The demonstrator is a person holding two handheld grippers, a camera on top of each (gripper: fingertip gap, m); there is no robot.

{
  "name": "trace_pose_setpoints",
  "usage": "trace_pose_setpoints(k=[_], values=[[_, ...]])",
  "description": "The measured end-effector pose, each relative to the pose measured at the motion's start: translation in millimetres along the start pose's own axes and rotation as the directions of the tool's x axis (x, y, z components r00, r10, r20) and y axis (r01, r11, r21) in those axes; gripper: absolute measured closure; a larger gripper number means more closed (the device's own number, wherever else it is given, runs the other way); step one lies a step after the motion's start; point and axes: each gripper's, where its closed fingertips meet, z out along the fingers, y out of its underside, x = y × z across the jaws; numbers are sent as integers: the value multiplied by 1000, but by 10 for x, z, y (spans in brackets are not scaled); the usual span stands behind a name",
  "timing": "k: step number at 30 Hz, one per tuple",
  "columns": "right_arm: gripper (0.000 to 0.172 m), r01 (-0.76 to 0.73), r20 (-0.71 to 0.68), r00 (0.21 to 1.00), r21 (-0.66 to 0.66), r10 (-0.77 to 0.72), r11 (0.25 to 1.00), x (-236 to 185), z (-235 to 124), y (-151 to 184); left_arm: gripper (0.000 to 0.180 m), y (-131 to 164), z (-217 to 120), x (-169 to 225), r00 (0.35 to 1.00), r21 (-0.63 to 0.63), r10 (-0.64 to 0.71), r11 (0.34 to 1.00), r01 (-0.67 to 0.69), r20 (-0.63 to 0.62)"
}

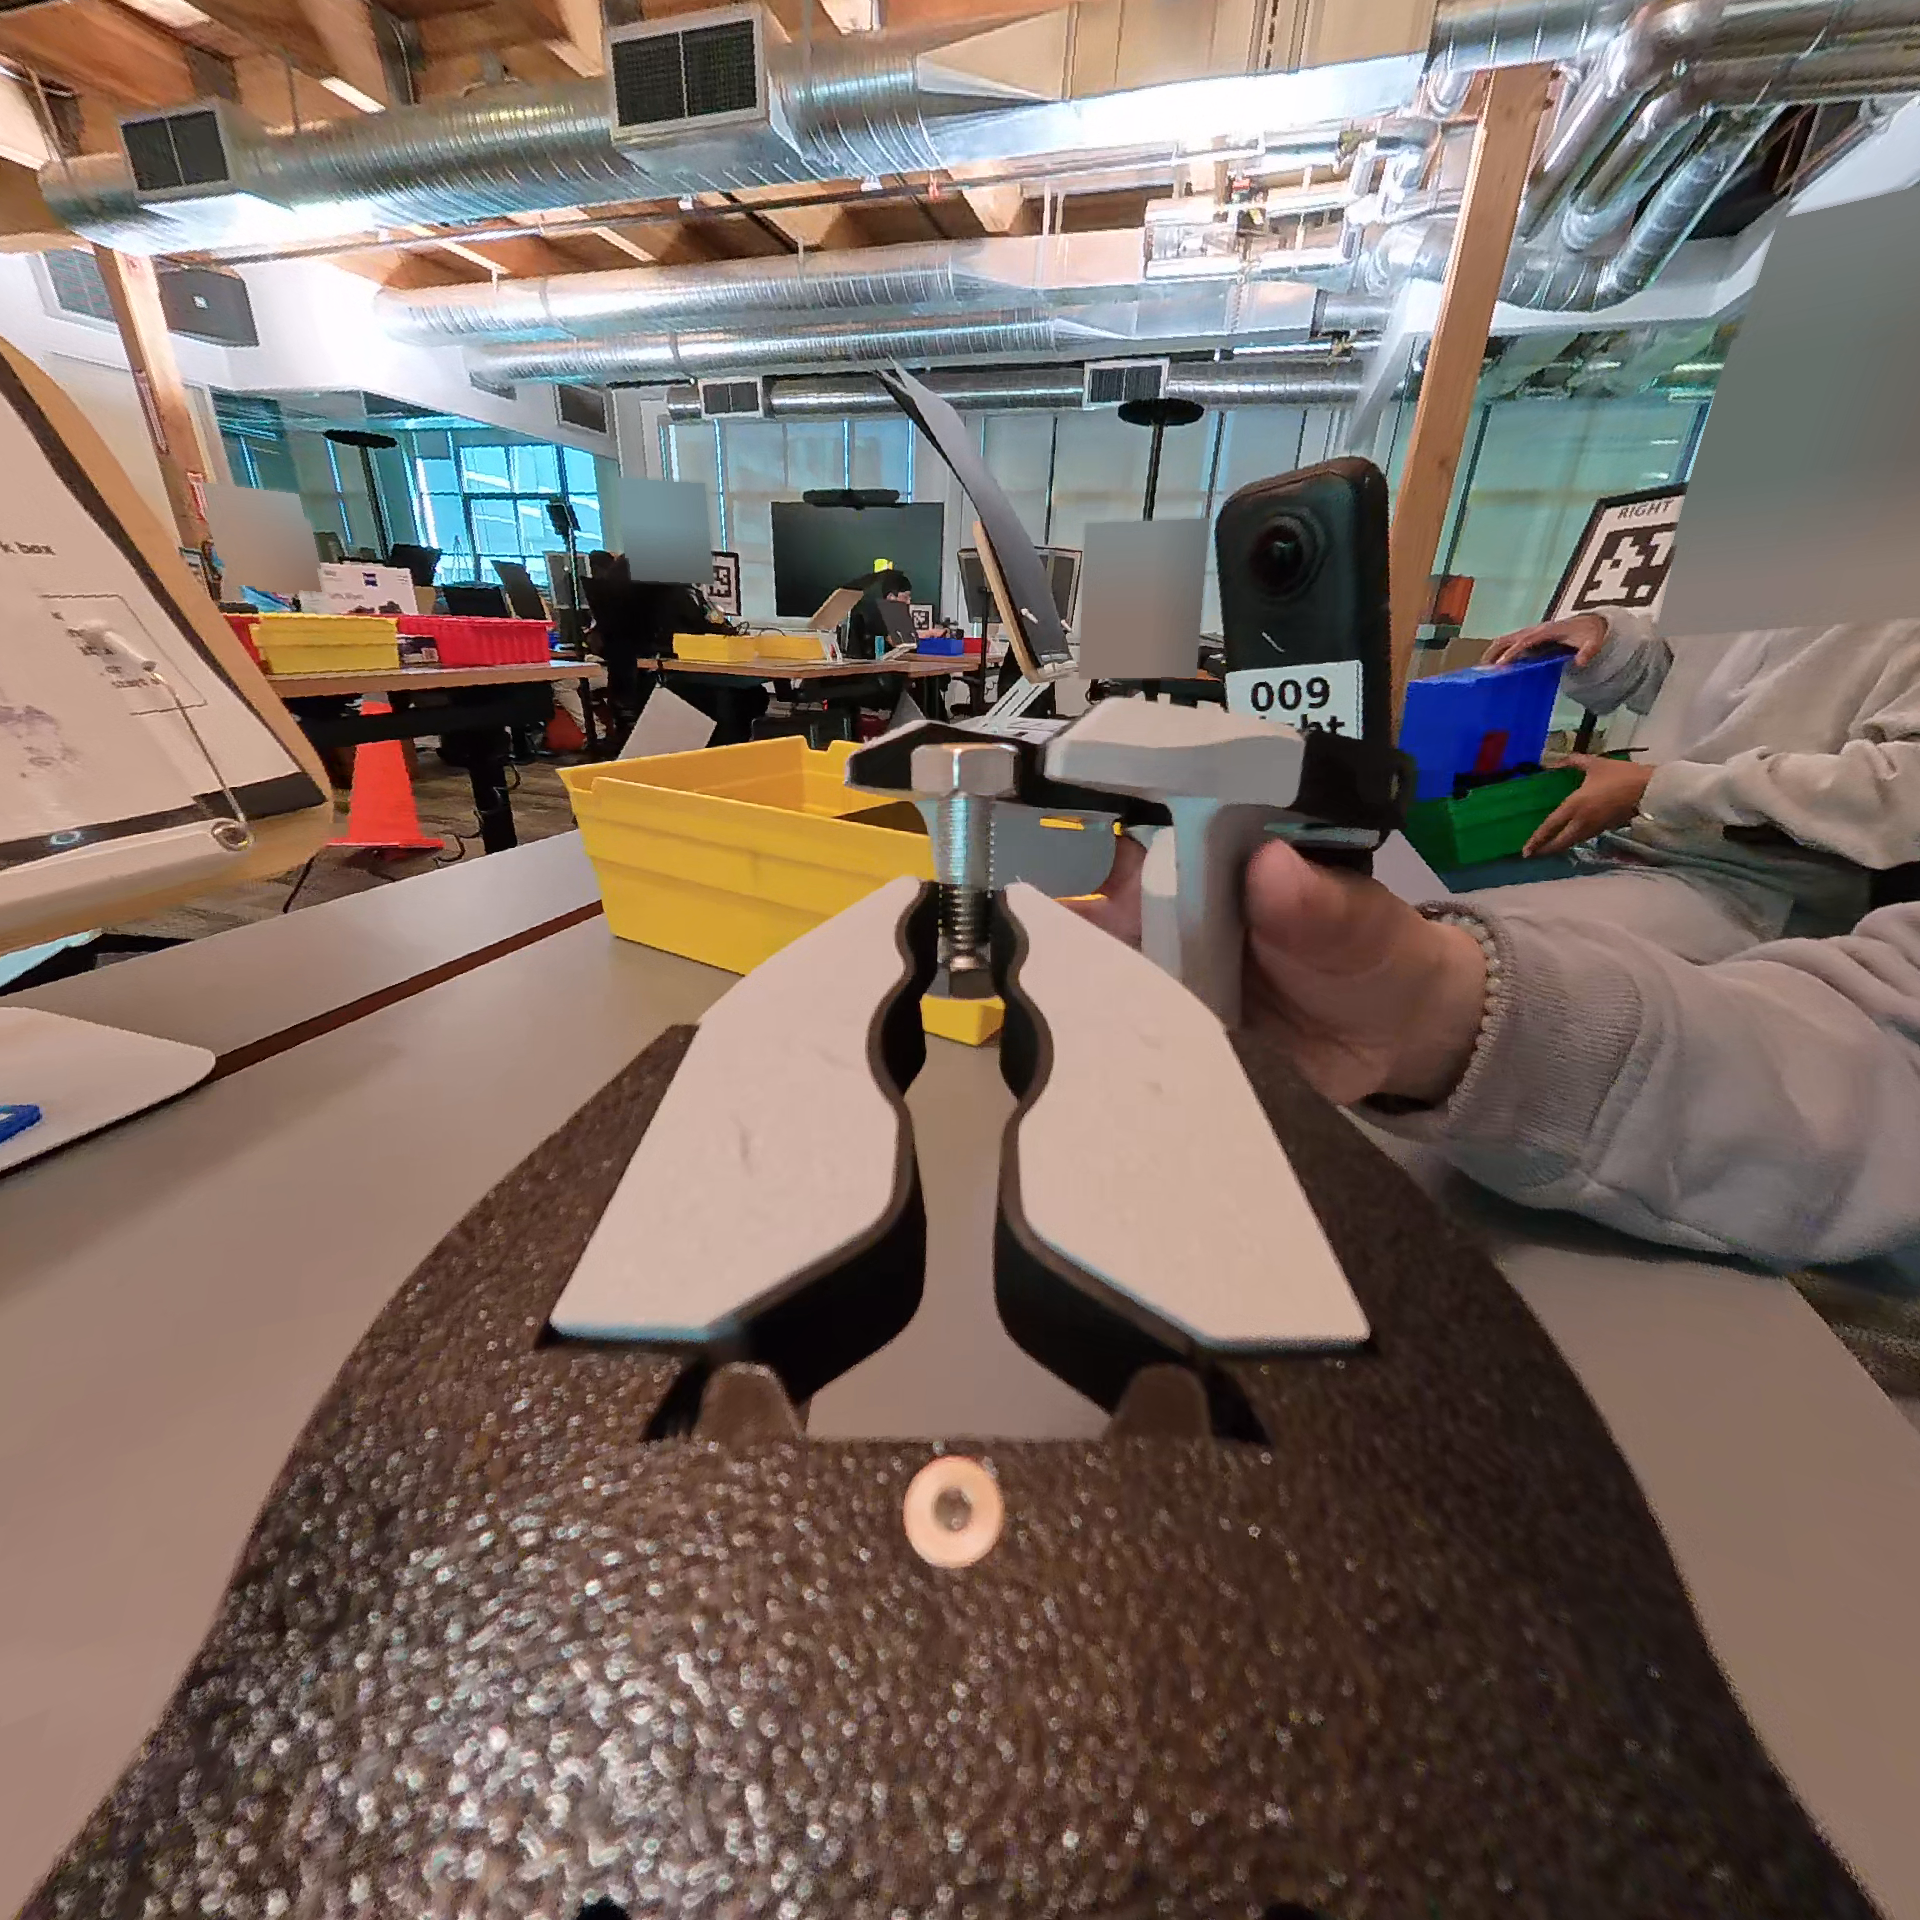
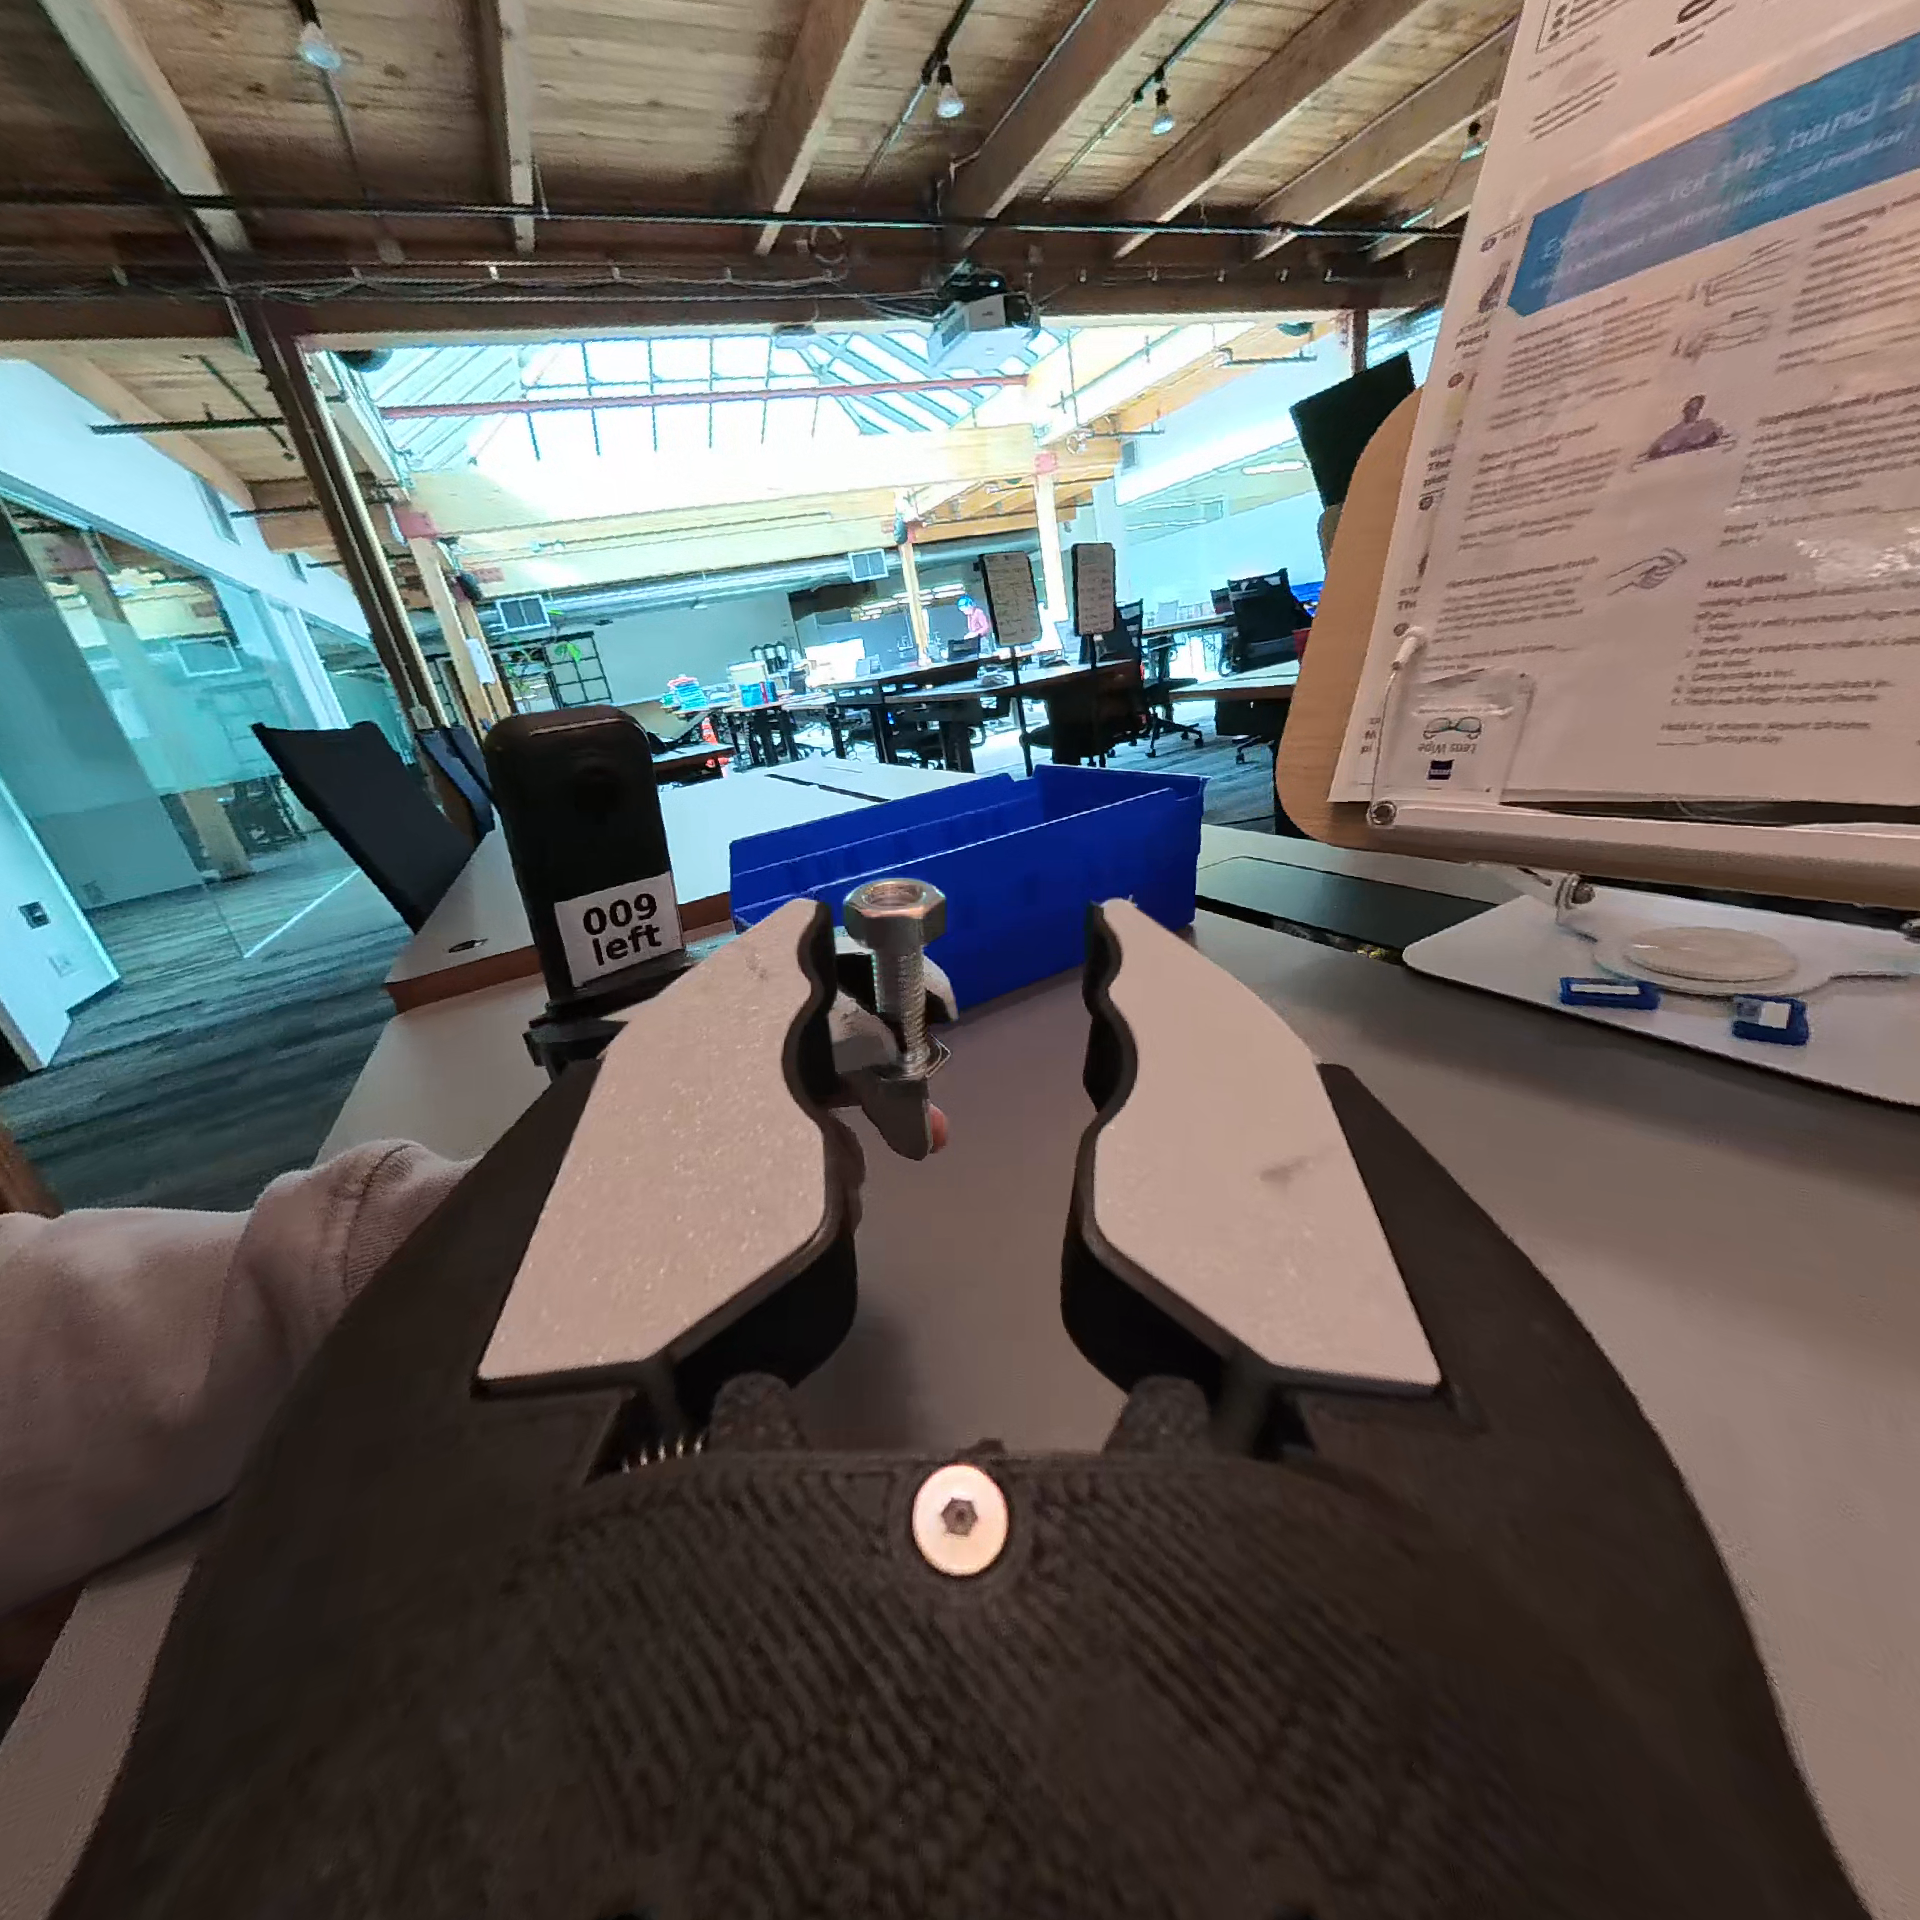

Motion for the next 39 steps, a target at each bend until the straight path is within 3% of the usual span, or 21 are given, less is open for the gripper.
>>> trace_pose_setpoints(k=[7,8,10,14,18,22,27,28,29,31,35,39], values=[[125,-8,-45,999,-14,7,1000,112,-27,6,172,4,-10,-38,1000,7,-13,1000,12,12],[133,-11,-83,997,-17,9,1000,188,-50,7,172,-29,-27,-47,1000,26,-22,999,22,10],[130,-36,-139,990,-16,33,999,321,-99,14,172,-84,-56,-60,999,56,-38,998,38,11],[127,-108,-5,994,56,108,993,137,-76,-96,172,-42,-38,-57,999,35,-29,999,29,13],[126,-45,32,999,25,44,999,-17,-13,-46,172,10,8,-11,1000,6,-6,1000,6,5],[130,2,-3,1000,-6,-2,1000,-8,11,13,172,31,42,39,1000,-3,1,1000,-1,-9],[125,-1,-34,999,-17,1,1000,82,-15,9,172,5,10,-19,1000,8,-3,1000,3,15],[126,-1,-54,999,-19,0,1000,124,-29,4,172,-15,-8,-38,1000,17,-7,1000,6,20],[138,-1,-113,994,-28,-2,1000,224,-56,16,172,-43,-29,-50,1000,32,-13,999,12,21],[133,7,-172,985,-43,-14,999,348,-96,45,172,-91,-57,-67,999,58,-28,998,27,25],[129,-12,-19,1000,9,12,1000,78,-35,-33,172,-71,-42,-54,1000,46,-21,999,20,22],[130,-1,22,1000,9,1,1000,-46,9,-17,172,-18,1,-13,1000,18,-1,1000,0,13]])
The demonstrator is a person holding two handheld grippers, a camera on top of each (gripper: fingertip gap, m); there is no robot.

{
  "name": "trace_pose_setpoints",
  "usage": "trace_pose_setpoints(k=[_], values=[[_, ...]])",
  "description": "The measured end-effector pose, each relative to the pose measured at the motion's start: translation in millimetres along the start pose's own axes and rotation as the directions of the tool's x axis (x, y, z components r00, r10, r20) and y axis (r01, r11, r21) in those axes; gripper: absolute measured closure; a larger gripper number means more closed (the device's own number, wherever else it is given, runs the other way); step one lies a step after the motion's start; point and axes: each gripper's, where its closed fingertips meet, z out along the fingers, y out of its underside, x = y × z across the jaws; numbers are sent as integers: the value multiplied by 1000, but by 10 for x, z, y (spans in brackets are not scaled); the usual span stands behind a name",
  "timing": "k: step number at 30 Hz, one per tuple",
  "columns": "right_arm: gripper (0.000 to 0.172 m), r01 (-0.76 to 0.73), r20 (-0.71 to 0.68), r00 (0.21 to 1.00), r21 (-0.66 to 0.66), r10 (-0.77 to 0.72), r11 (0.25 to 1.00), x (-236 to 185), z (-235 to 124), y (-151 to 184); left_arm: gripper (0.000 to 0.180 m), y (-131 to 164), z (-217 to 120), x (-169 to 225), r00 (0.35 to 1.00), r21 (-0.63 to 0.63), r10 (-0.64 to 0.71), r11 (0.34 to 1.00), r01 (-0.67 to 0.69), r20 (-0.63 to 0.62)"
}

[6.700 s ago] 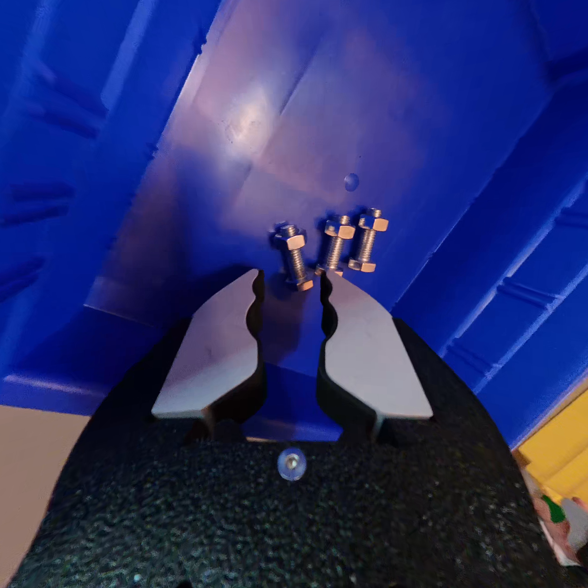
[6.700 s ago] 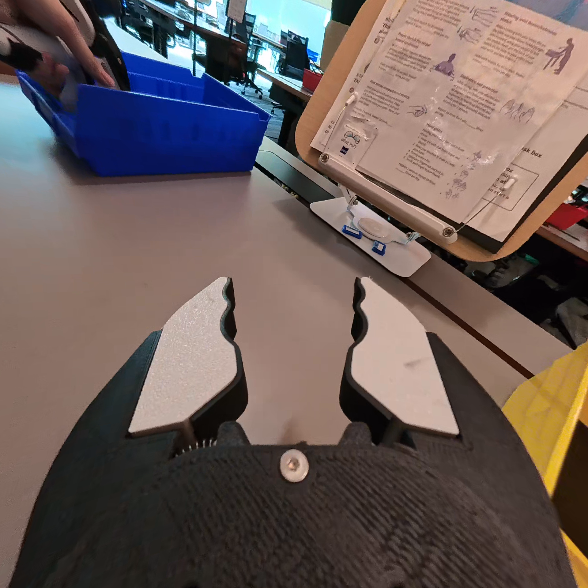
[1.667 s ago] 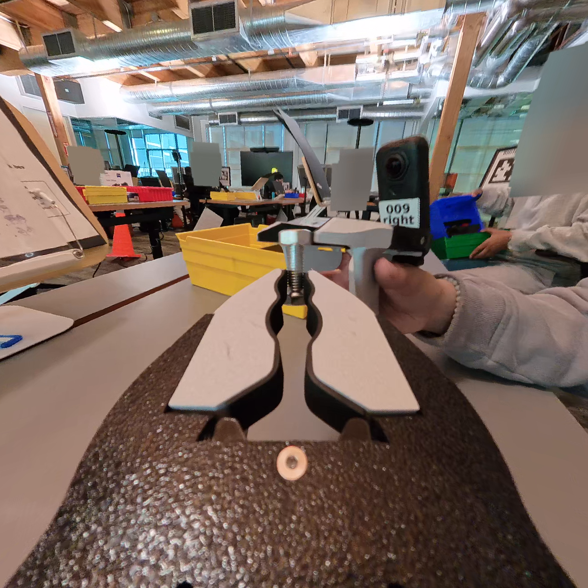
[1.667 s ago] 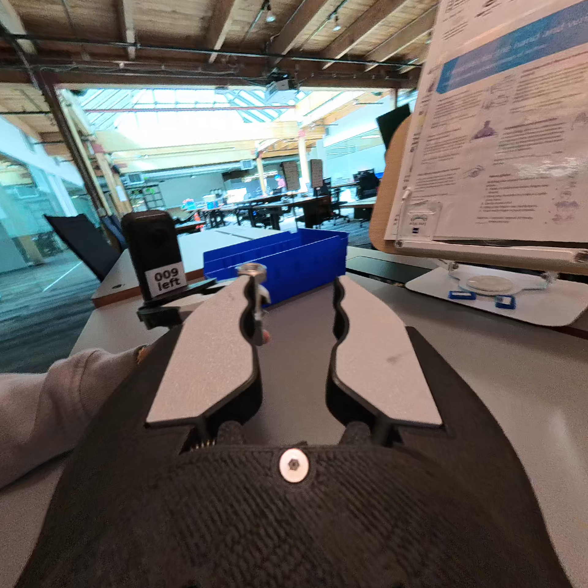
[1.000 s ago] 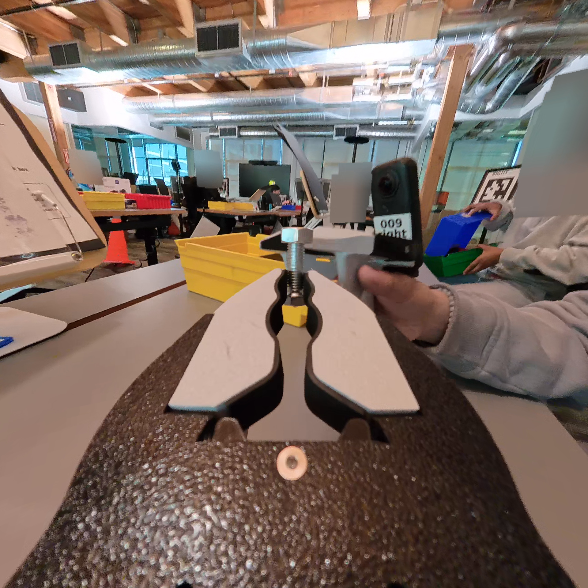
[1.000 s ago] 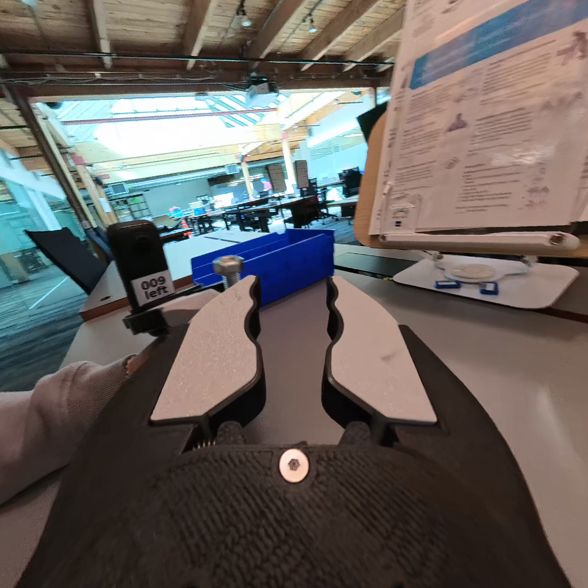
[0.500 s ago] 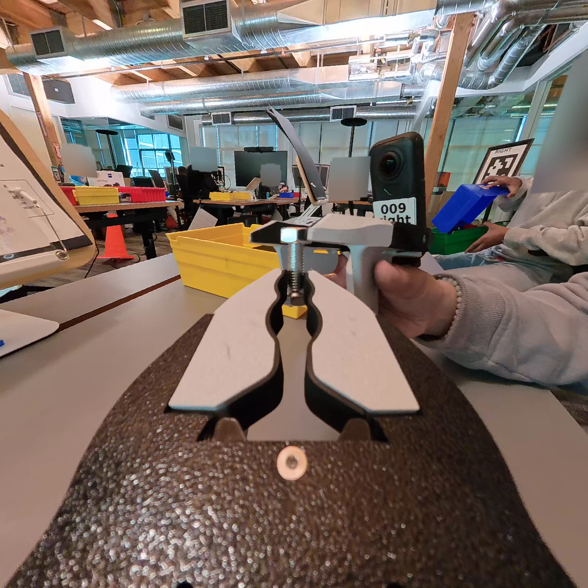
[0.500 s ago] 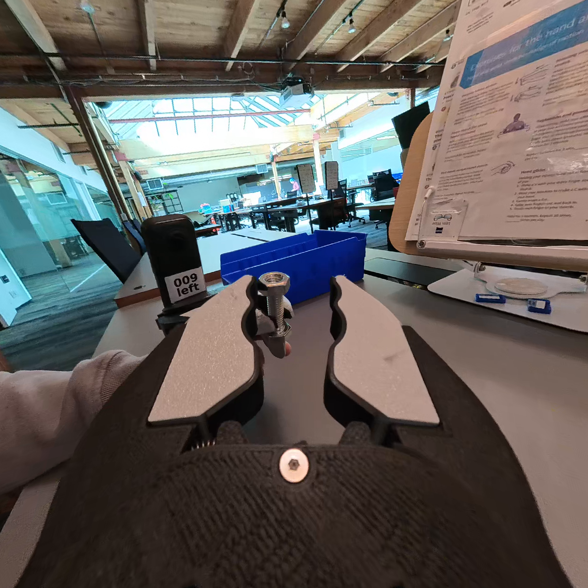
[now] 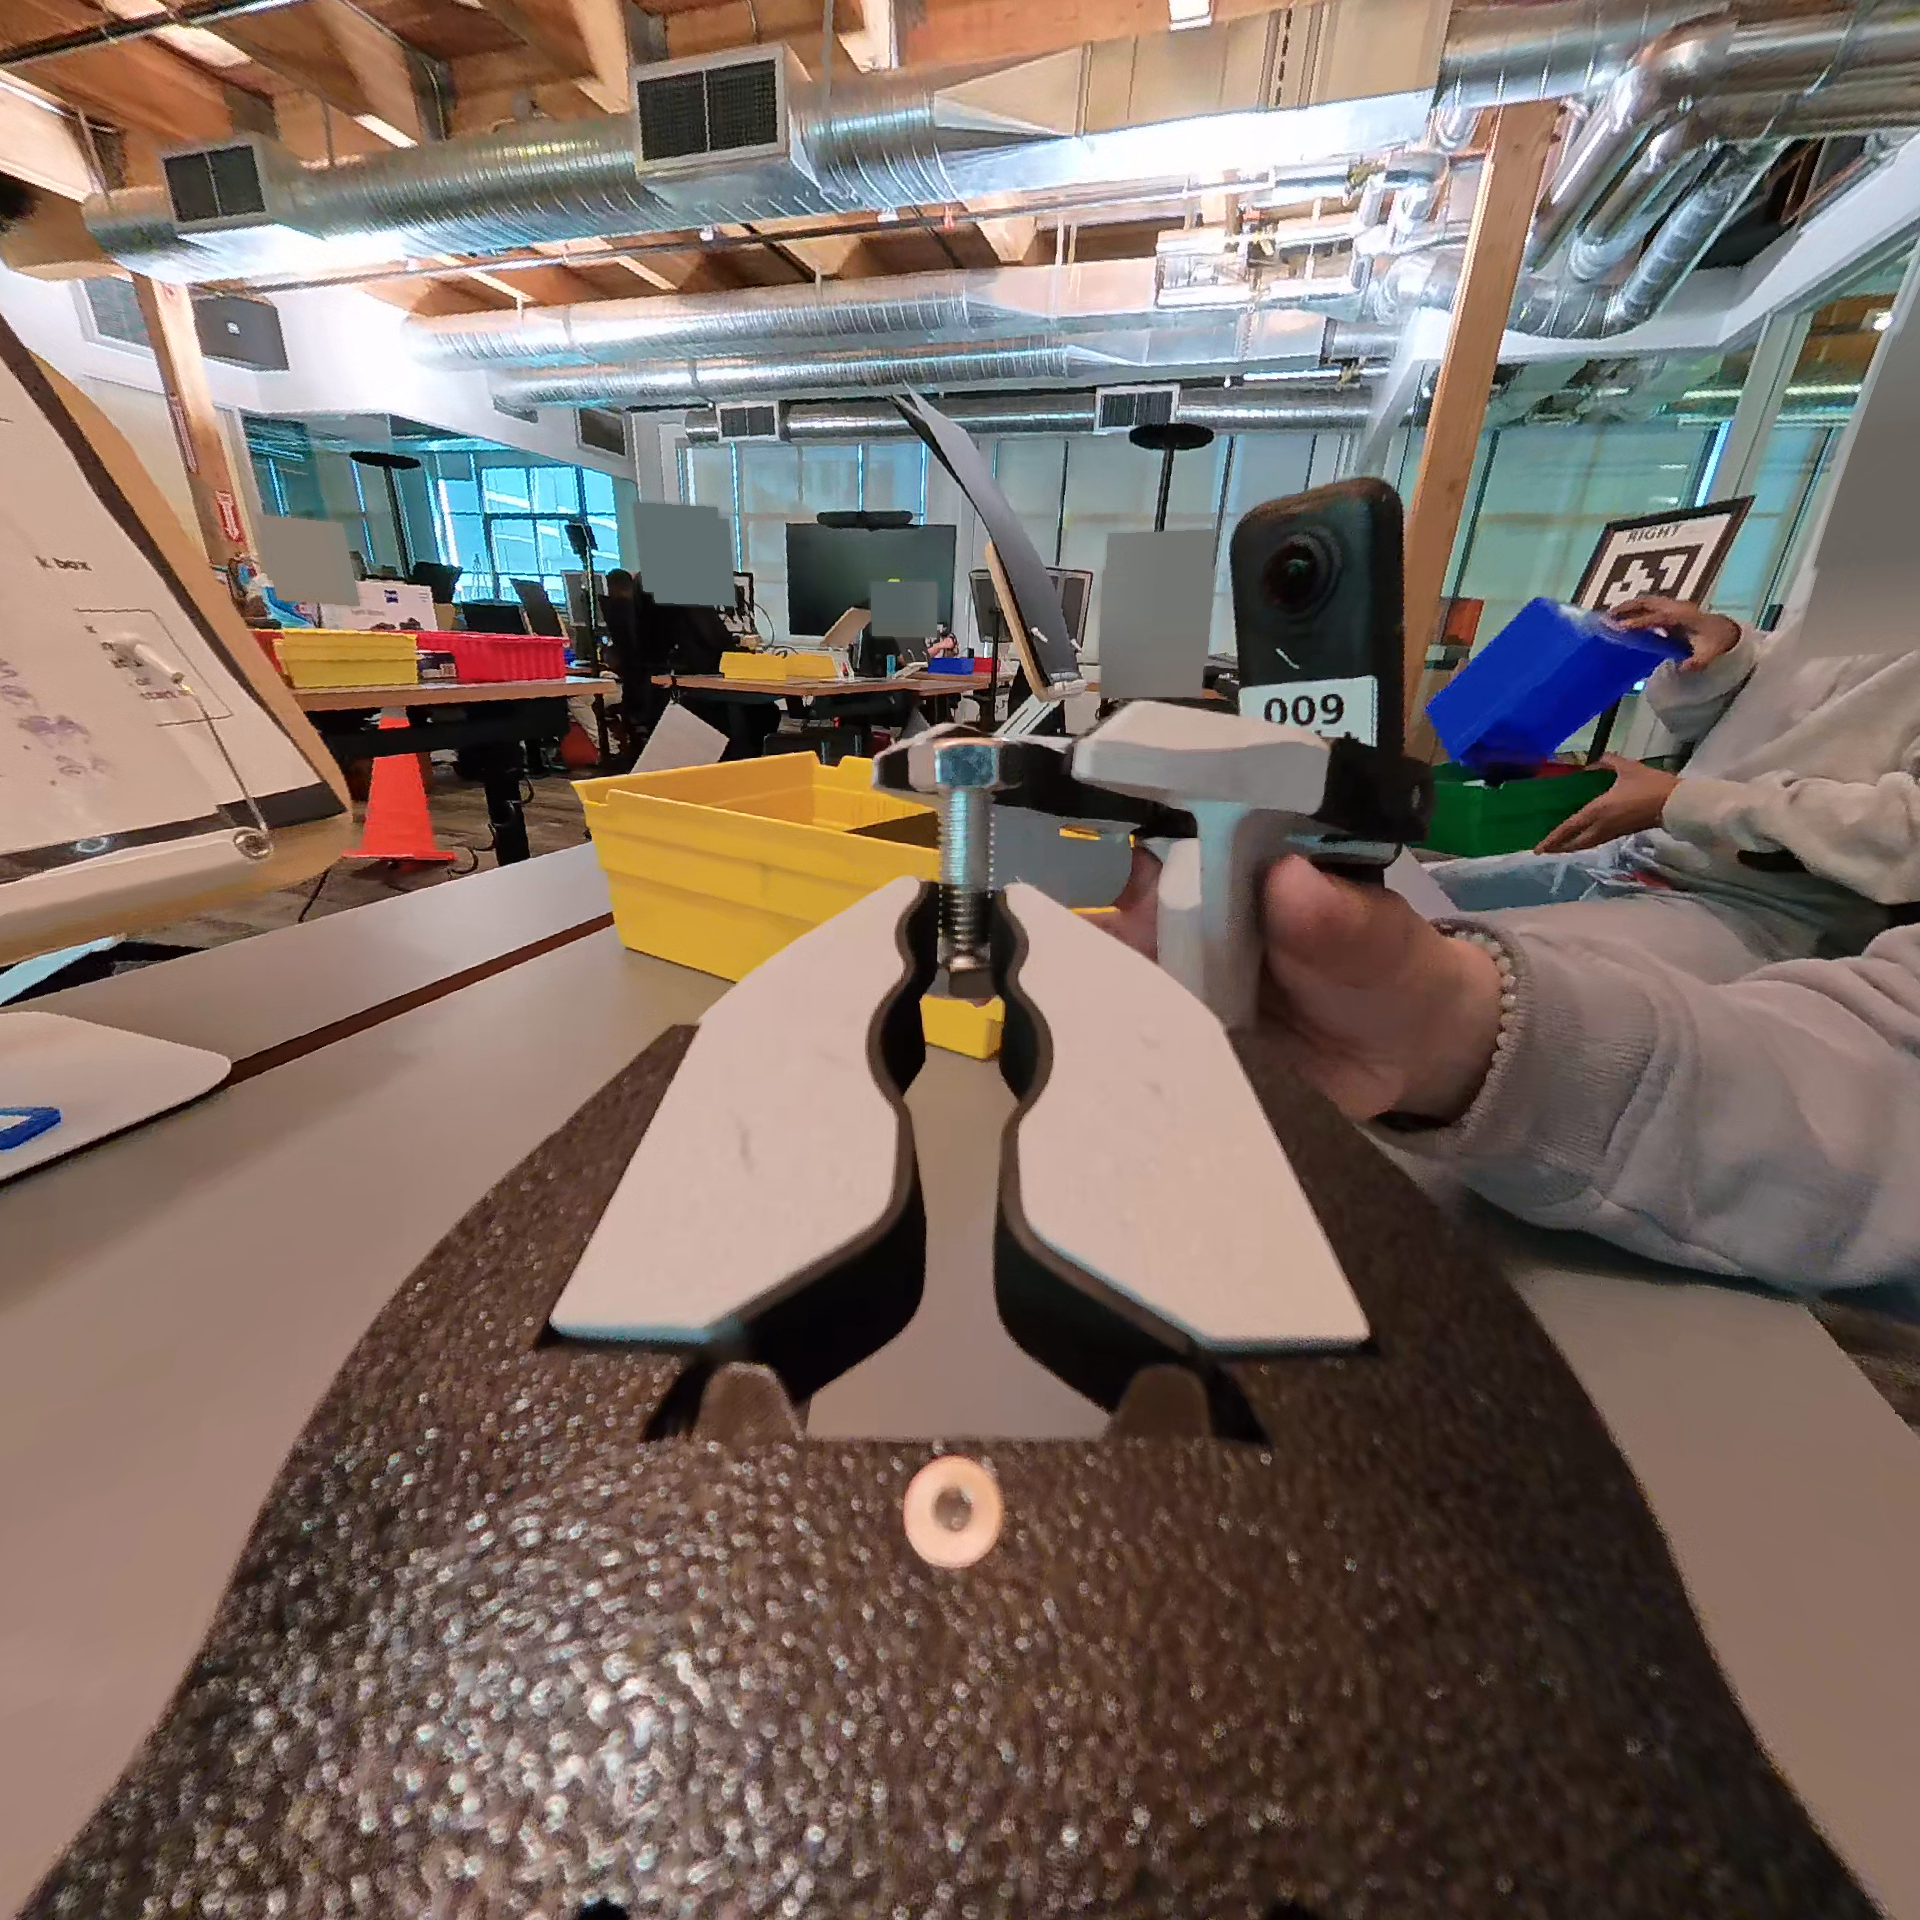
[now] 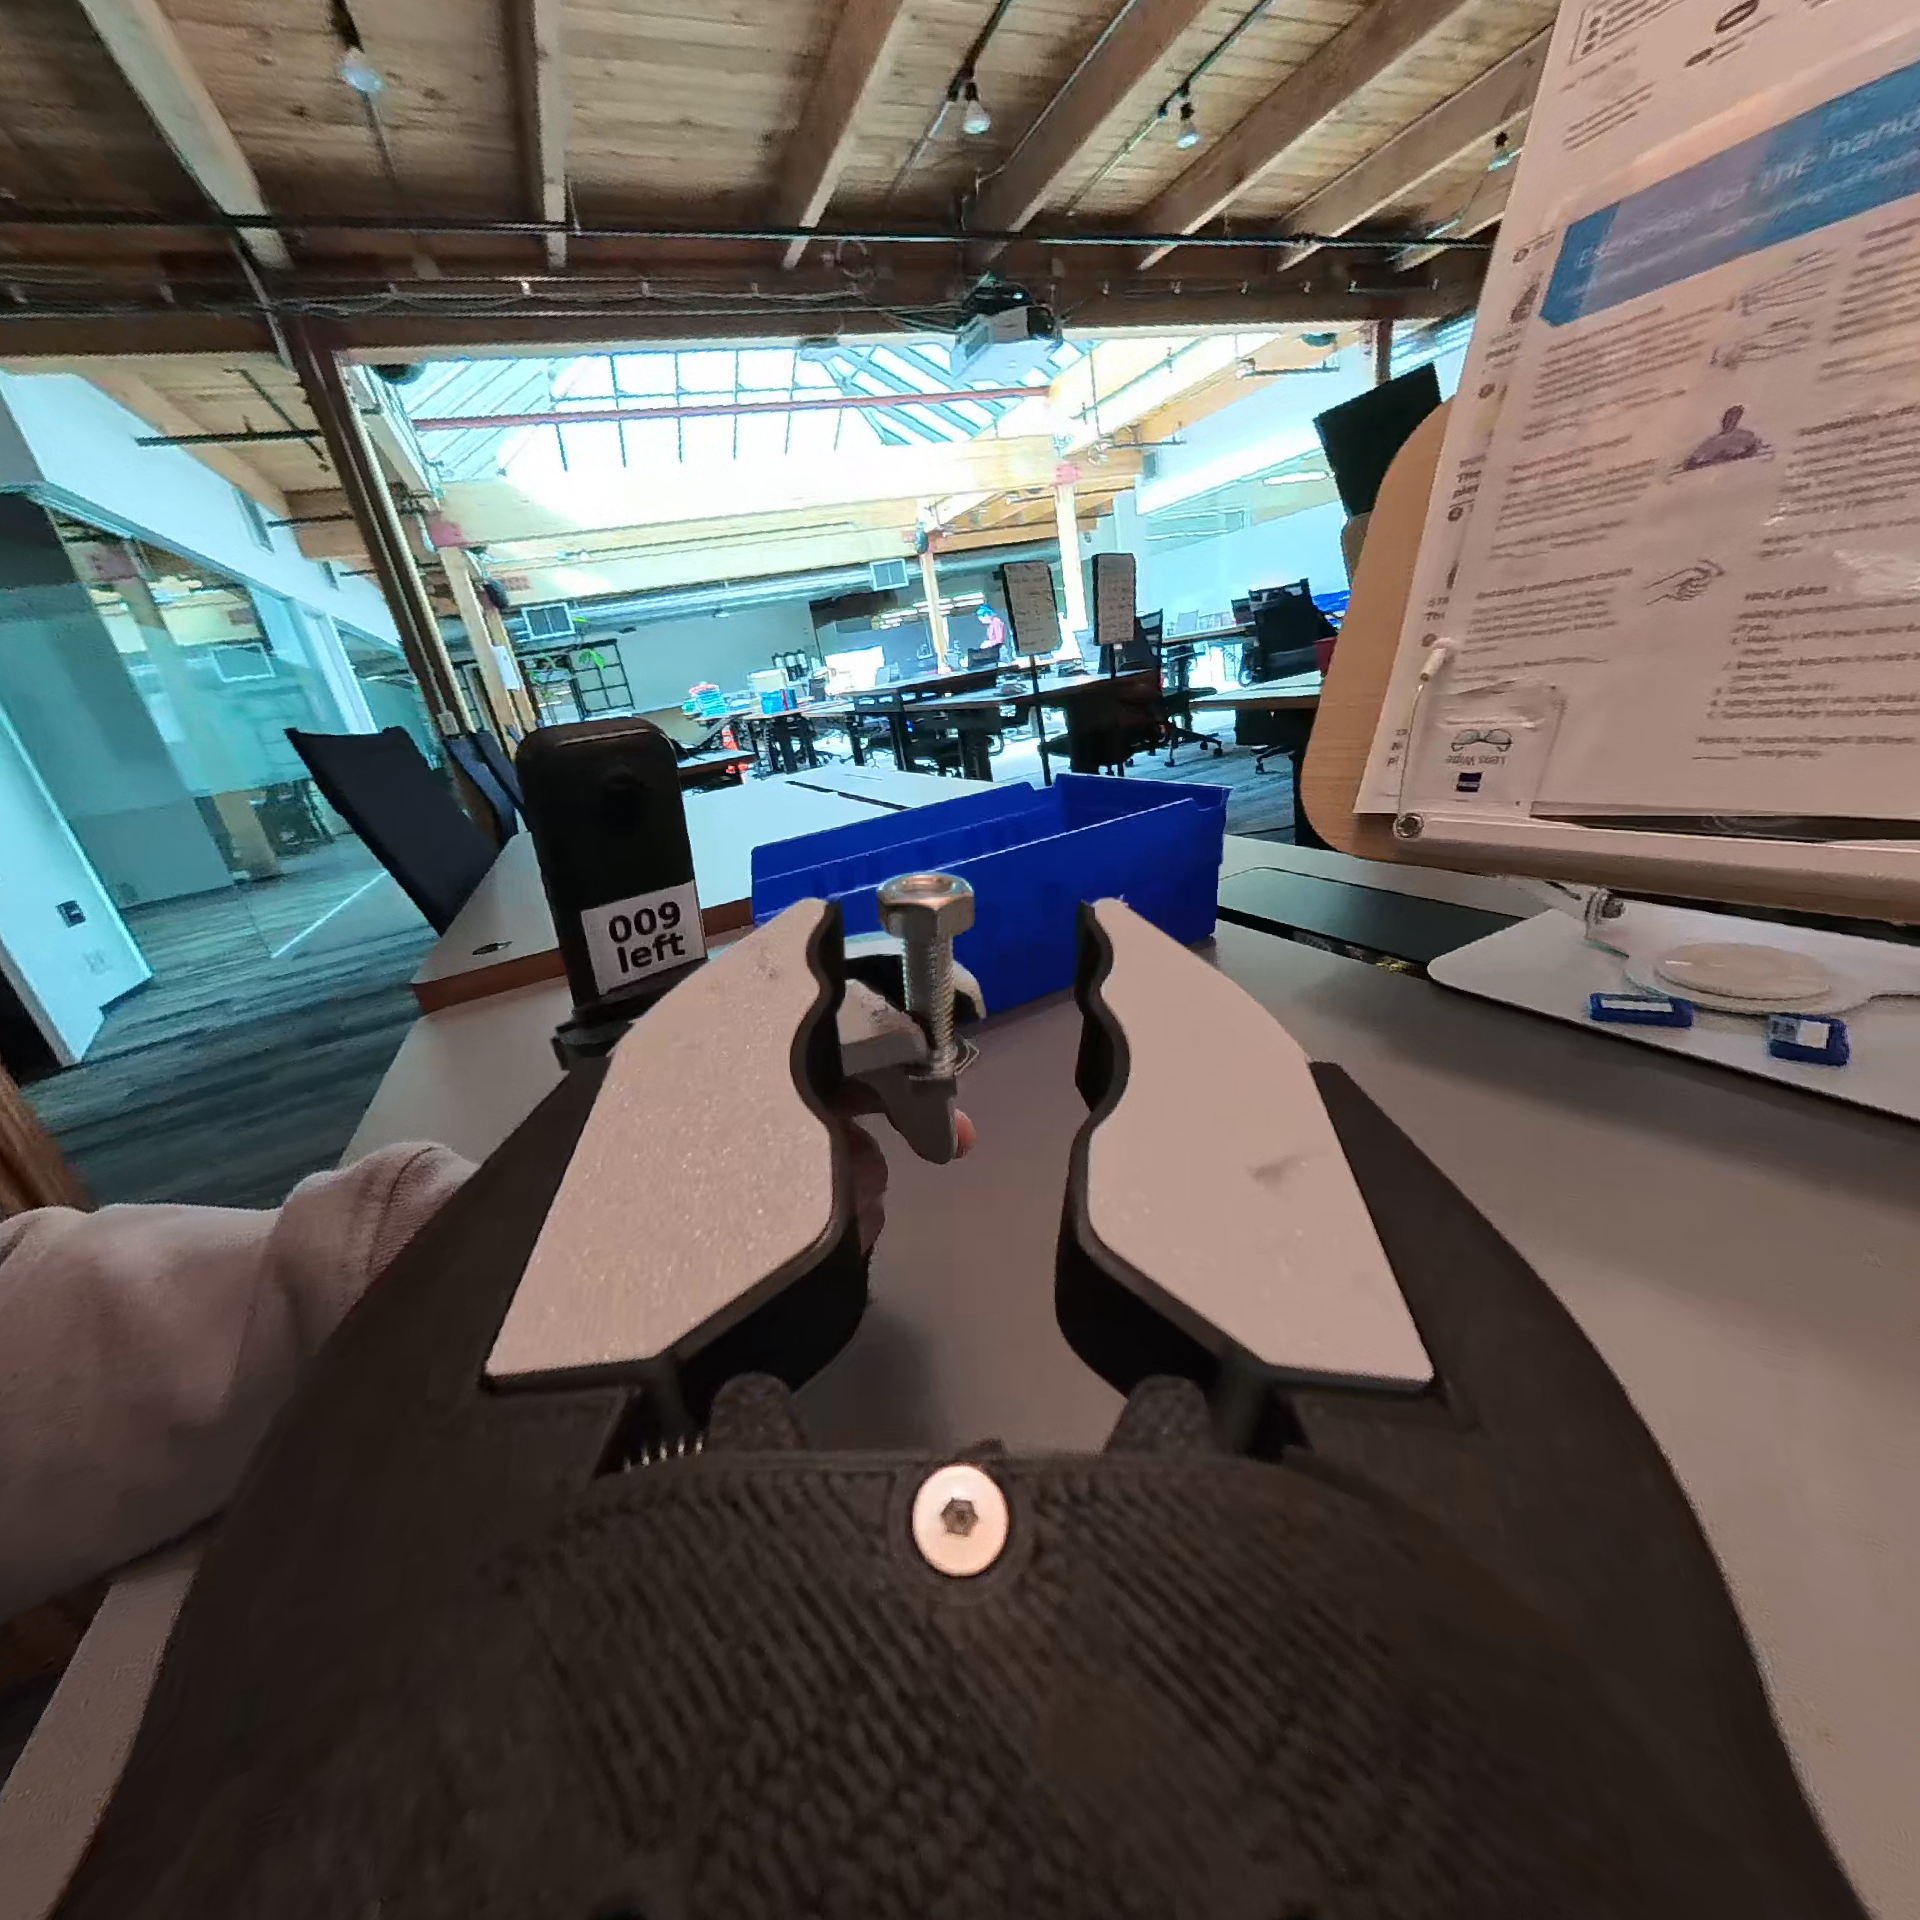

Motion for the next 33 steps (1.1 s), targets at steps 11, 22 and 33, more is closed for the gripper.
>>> trace_pose_setpoints(k=[11,22,33], values=[[135,-8,-21,1000,-3,8,1000,66,-26,-6,172,13,12,1,1000,-6,8,1000,-8,4],[158,-107,16,994,-179,111,978,81,110,384,172,260,61,-42,1000,-106,-5,994,6,10],[152,197,-268,944,-11,-192,980,791,-657,-499,172,-111,-278,-287,995,75,-92,993,88,45]])
